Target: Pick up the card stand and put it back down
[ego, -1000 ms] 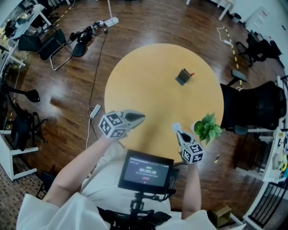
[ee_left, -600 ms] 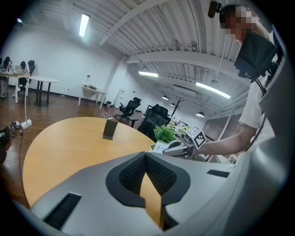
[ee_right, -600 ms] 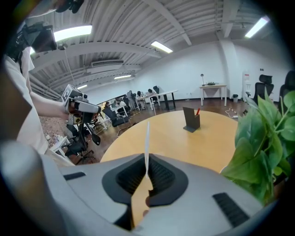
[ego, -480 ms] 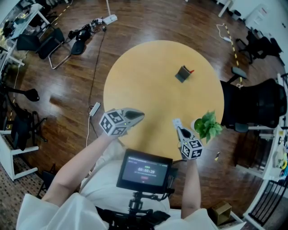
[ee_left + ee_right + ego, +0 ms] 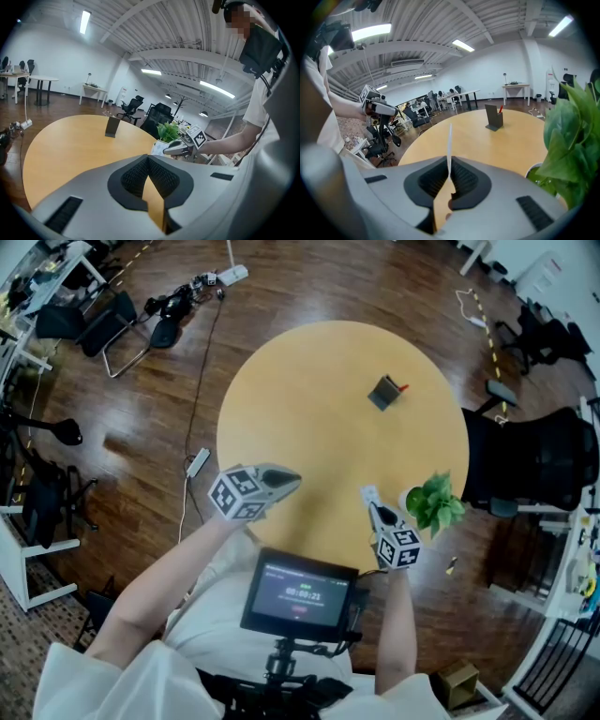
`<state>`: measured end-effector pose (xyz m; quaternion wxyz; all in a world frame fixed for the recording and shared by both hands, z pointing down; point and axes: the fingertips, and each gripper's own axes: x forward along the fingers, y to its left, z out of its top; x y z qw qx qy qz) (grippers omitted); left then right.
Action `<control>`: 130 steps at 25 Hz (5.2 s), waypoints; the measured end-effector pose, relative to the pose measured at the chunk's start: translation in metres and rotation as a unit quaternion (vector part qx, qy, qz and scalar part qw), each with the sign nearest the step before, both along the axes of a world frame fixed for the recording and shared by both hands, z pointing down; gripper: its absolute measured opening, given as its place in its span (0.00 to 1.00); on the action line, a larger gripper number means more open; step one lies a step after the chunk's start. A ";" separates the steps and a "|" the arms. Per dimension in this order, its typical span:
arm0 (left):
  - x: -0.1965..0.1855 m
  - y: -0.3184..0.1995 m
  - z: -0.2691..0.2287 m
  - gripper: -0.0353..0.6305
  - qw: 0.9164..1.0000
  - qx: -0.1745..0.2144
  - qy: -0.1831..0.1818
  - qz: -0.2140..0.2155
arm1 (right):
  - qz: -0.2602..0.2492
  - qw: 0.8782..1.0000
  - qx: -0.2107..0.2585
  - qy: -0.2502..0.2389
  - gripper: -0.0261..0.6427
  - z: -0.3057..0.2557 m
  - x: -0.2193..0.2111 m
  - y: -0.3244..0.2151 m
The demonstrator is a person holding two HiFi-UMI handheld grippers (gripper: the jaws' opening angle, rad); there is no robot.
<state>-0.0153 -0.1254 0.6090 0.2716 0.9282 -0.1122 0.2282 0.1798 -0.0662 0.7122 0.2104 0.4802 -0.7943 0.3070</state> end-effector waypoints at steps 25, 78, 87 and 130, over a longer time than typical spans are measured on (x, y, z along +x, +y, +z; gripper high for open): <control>0.005 0.006 0.017 0.05 0.999 -0.018 -0.020 0.020 | 0.006 0.999 -0.037 -0.022 0.08 0.063 -0.002 0.009; -0.025 0.010 0.022 0.05 0.999 -0.020 -0.040 0.013 | 0.041 0.996 -0.034 0.065 0.31 0.145 0.009 0.009; -0.021 -0.001 0.008 0.05 0.999 -0.009 0.002 -0.039 | 0.127 0.992 0.016 0.015 0.31 0.064 0.019 0.021; -0.166 0.035 -0.055 0.05 0.961 -0.052 0.199 0.187 | 0.377 0.907 0.177 0.056 0.24 -0.199 -0.175 0.131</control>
